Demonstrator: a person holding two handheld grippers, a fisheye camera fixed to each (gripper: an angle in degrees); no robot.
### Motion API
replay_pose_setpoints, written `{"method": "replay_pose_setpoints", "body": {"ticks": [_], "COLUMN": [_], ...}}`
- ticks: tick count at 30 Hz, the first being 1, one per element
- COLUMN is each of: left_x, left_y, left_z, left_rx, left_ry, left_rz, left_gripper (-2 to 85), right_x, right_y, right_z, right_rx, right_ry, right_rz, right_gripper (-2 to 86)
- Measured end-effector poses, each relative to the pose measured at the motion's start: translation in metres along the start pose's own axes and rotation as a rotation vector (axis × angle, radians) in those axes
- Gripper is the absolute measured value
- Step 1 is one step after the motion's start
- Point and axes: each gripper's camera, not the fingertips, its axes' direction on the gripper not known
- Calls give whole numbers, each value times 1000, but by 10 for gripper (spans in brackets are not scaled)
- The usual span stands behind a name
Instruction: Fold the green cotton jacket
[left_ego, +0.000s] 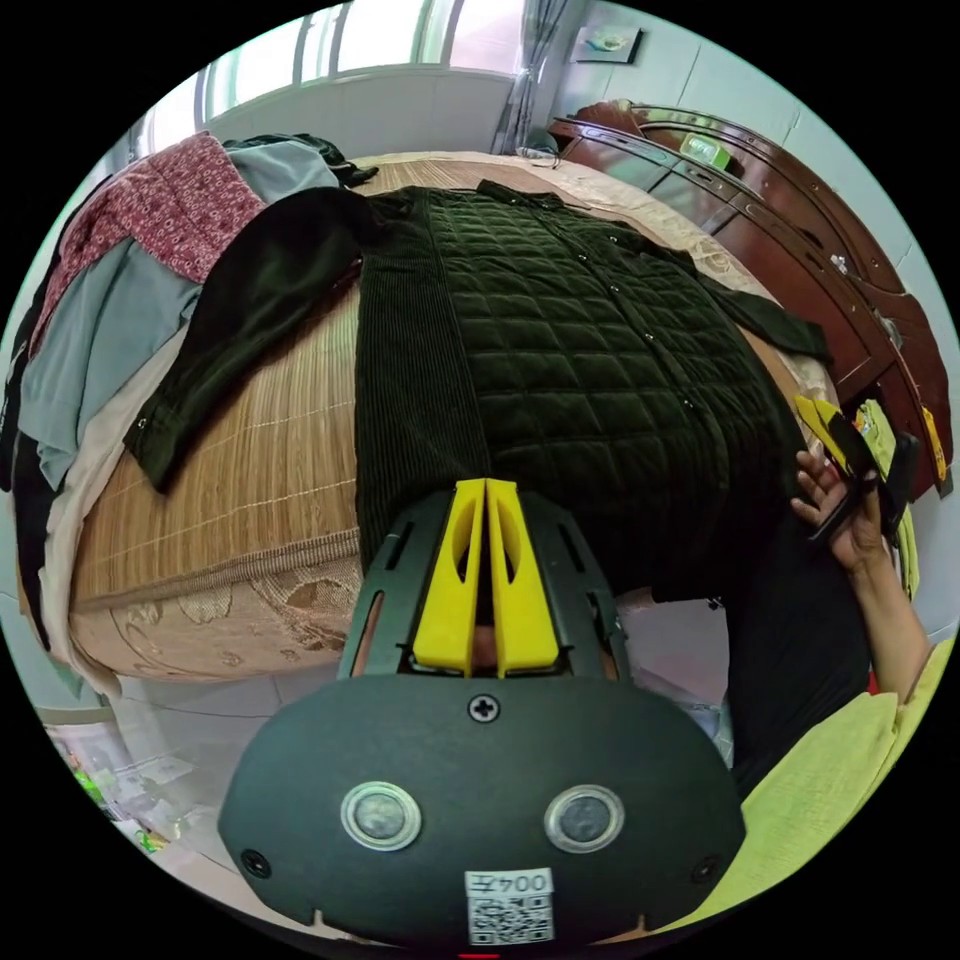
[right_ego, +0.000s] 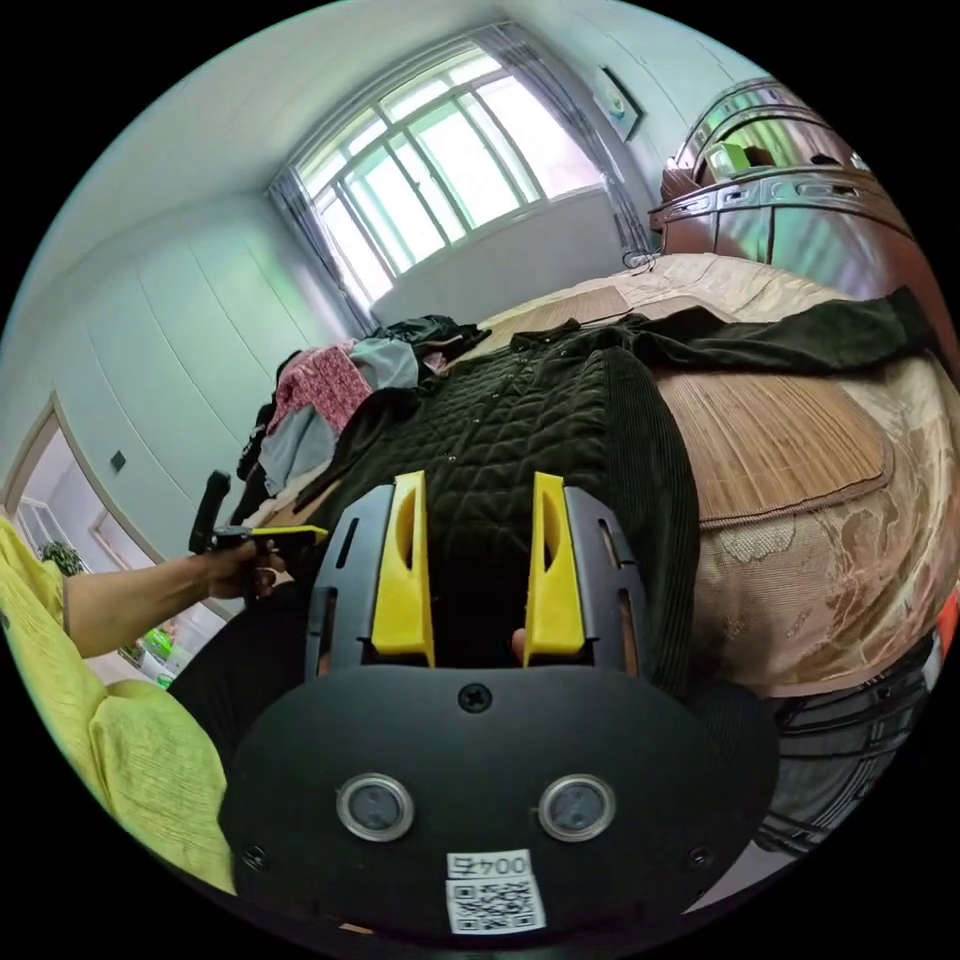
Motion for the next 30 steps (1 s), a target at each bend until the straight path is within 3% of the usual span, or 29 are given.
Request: {"method": "replay_pose_setpoints", "body": {"ticks": [4, 7, 10, 17, 23, 30], "left_x": [-3, -11, -26, -74, -76, -46], "left_y": [-8, -27, -70, -188, -212, -243], "left_z": [-24, -51, -56, 7, 11, -2], "left_rx": [76, 215, 245, -8, -39, -57], "left_ry": [-41, 13, 104, 313, 307, 185], "left_rz": [-42, -85, -78, -129, -183, -159], "left_gripper": [23, 38, 55, 23, 8, 4], "right_x": [34, 59, 88, 159, 202, 241], "right_y": [7, 8, 6, 8, 6, 10], "right_z": [4, 5, 17, 62, 99, 131], "right_rx": [24, 59, 23, -123, -189, -223], "right_ry": [-16, -37, -79, -67, -4, 22], "right_rz": [69, 107, 151, 280, 348, 484], "right_gripper": [136, 123, 109, 87, 5, -5]}}
